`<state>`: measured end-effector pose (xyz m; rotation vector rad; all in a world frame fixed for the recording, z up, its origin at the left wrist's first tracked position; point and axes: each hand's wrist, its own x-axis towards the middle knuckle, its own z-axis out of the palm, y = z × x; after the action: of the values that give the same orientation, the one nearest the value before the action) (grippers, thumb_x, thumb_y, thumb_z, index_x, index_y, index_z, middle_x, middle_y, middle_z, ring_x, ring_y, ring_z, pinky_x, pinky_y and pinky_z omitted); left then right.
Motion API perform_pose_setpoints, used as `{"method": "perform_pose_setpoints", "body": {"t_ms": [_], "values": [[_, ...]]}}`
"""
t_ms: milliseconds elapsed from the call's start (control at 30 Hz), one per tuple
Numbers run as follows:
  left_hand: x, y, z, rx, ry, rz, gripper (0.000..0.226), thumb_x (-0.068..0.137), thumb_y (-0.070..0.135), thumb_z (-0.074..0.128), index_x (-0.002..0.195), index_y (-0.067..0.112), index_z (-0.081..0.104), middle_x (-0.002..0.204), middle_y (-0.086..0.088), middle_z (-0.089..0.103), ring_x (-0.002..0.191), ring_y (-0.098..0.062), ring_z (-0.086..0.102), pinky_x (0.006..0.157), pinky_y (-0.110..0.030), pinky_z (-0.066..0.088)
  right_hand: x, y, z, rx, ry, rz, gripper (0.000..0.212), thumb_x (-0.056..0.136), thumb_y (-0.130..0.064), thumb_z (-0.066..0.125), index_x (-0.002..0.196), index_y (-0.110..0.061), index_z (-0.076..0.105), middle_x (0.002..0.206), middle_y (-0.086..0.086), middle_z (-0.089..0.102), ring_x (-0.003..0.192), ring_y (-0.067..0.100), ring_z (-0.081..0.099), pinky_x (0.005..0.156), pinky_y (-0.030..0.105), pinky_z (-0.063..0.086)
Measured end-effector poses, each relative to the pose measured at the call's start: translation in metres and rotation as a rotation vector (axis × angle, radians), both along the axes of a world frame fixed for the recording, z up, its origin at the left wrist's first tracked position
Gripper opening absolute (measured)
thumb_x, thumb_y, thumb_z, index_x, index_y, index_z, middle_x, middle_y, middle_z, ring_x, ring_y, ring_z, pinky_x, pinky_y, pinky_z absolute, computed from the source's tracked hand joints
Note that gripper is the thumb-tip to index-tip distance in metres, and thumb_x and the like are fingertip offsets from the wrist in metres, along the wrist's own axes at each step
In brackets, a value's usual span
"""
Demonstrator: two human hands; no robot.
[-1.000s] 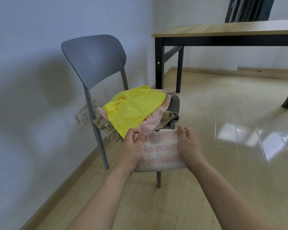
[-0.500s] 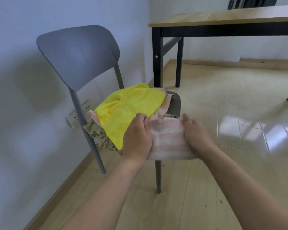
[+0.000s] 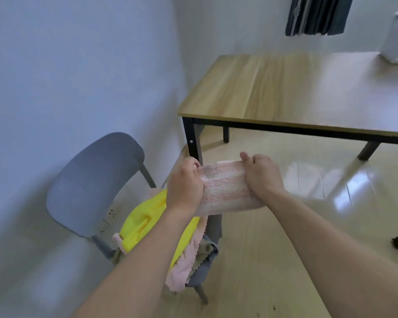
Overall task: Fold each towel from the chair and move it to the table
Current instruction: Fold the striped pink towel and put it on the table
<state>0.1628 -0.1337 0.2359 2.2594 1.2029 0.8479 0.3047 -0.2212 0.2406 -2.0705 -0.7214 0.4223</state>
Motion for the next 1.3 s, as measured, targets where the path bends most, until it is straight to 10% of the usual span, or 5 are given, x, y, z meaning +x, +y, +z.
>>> {"method": "perform_pose_setpoints", "body": {"t_ms": [267, 400, 800, 967, 1300], "values": [[0.034, -0.057, 0.254, -0.258, 0.029, -0.179, 0.026, 0.098, 0.02, 0.035, 0.084, 0.032, 0.053, 0.085, 0.007, 0.059, 0.084, -0.018, 0.055, 0.076, -0.039, 0.045, 0.046, -0.075, 0.269, -0.092, -0.012, 0.005, 0.048, 0.099, -0.044, 0.038, 0.098, -0.001, 0.06, 0.1, 0.011, 0.055, 0.099, 0.029, 0.052, 0.079, 0.03, 0.033], [0.047, -0.076, 0.322, -0.323, -0.023, -0.273, 0.025, 0.099, 0.021, 0.037, 0.086, 0.027, 0.057, 0.085, 0.001, 0.062, 0.077, -0.016, 0.054, 0.074, -0.038, 0.045, 0.073, -0.095, 0.337, -0.12, -0.015, 0.003, 0.046, 0.097, -0.047, 0.044, 0.072, -0.01, 0.053, 0.086, 0.01, 0.056, 0.087, 0.028, 0.054, 0.072, 0.03, 0.034], [0.135, -0.084, 0.366, -0.82, -0.069, -0.539, 0.026, 0.093, 0.011, 0.059, 0.117, 0.002, 0.059, 0.099, -0.011, 0.065, 0.085, -0.018, 0.063, 0.076, -0.031, 0.054, 0.175, -0.156, 0.377, 0.16, 0.519, 0.123, 0.034, 0.093, -0.023, 0.06, 0.114, 0.004, 0.061, 0.095, 0.013, 0.064, 0.084, 0.025, 0.061, 0.081, 0.038, 0.052], [0.219, -0.12, 0.375, -0.813, 0.071, -0.561, 0.028, 0.085, 0.015, 0.067, 0.111, 0.004, 0.067, 0.103, -0.017, 0.067, 0.092, -0.026, 0.057, 0.088, -0.042, 0.046, 0.27, -0.189, 0.377, 0.112, 0.437, 0.171, 0.024, 0.095, -0.016, 0.057, 0.11, 0.001, 0.064, 0.088, 0.008, 0.065, 0.076, 0.019, 0.06, 0.067, 0.029, 0.05], [0.355, -0.163, 0.387, -0.629, 0.066, -0.4, 0.02, 0.088, 0.014, 0.066, 0.106, 0.006, 0.062, 0.106, -0.012, 0.068, 0.101, -0.026, 0.065, 0.091, -0.044, 0.054, 0.419, -0.202, 0.392, 0.017, 0.092, 0.32, 0.012, 0.096, -0.009, 0.049, 0.099, -0.013, 0.06, 0.096, 0.003, 0.058, 0.098, 0.023, 0.053, 0.091, 0.039, 0.047]]}}
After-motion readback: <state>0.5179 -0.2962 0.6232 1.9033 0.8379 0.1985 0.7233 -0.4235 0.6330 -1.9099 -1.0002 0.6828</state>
